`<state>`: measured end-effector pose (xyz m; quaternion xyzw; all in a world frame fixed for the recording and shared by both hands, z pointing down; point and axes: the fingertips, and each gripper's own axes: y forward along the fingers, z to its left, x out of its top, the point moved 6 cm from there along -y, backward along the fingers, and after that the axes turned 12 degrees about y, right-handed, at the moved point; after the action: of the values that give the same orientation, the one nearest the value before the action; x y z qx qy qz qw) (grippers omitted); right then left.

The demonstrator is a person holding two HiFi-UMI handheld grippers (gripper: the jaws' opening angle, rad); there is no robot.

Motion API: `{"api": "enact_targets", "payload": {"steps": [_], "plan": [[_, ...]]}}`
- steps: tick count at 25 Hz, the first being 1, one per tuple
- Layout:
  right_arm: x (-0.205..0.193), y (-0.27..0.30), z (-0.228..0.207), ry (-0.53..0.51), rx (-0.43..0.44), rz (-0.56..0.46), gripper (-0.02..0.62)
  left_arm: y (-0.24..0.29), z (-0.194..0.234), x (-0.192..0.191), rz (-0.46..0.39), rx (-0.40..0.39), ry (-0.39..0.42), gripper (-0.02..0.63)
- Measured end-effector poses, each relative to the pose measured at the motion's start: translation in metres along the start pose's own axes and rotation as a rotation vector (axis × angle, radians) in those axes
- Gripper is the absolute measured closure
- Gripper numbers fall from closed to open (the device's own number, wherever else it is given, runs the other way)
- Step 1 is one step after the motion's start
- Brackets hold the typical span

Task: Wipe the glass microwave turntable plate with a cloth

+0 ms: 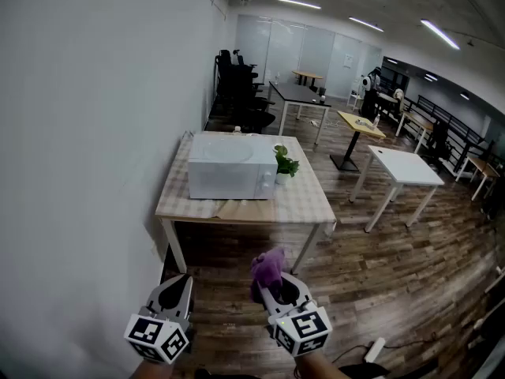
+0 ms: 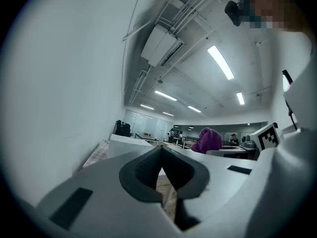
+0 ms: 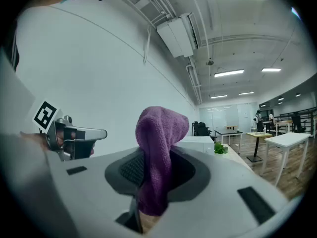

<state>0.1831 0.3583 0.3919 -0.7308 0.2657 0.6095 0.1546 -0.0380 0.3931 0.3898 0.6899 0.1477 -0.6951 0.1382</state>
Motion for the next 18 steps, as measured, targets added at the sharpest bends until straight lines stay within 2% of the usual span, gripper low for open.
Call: {"api": "enact_targets", "payload": {"steps": [9, 18], "plan": [[-0.001, 0.002, 0.003, -0.001, -0.001, -0.006, 0.485, 0.0, 0.008, -0.003, -0.008, 0.001, 0.002, 0.598], [0.0, 0.009, 0.011, 0.041, 0.002, -0.009, 0.483, -0.005, 0.02, -0.003, -0.011, 0.003, 0.012, 0.598]]}}
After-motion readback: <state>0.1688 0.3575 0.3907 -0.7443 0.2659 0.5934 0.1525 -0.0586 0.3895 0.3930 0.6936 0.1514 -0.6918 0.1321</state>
